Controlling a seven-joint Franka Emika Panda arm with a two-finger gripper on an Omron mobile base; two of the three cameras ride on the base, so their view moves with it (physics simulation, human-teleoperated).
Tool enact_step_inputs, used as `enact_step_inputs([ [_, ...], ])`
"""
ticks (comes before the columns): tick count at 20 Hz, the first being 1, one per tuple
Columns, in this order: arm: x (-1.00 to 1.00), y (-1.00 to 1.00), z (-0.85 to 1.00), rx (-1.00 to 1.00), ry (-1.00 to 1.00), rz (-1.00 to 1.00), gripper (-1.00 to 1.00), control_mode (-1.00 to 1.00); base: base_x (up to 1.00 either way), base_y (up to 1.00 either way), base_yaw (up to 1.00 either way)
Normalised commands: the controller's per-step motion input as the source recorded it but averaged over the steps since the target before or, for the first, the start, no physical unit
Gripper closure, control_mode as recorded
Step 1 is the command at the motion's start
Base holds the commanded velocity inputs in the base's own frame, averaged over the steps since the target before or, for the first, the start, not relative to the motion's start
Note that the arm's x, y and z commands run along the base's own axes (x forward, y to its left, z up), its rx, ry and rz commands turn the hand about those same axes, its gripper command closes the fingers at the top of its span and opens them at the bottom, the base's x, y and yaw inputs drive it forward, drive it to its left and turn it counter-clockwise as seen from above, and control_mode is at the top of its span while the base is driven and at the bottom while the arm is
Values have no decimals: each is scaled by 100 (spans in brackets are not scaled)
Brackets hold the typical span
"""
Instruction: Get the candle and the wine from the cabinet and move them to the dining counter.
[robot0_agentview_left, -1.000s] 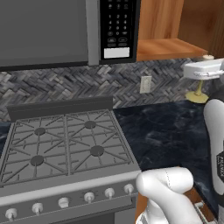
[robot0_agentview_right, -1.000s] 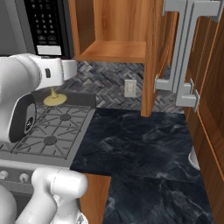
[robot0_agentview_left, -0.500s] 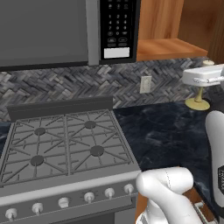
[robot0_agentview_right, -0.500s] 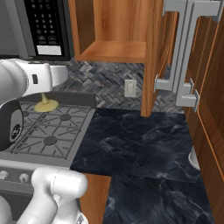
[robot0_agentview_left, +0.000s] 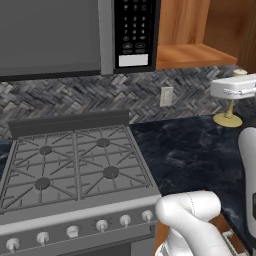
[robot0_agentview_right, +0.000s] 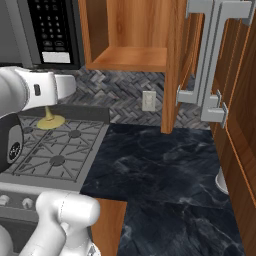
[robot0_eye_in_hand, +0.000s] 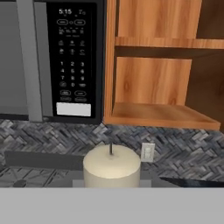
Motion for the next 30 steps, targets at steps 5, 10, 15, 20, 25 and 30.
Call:
enact_step_inputs([
  [5, 0, 0, 0, 0, 0, 0, 100, 100, -54, 29, 1],
  [10, 0, 0, 0, 0, 0, 0, 100, 100, -100, 97, 23],
  [15, 0, 0, 0, 0, 0, 0, 100, 100, -67, 100, 70],
  [20, 0, 0, 0, 0, 0, 0, 100, 100, -36, 62, 95],
  [25, 0, 0, 0, 0, 0, 0, 100, 100, -28, 24, 100],
  [30, 0, 0, 0, 0, 0, 0, 100, 100, -23, 22, 100],
])
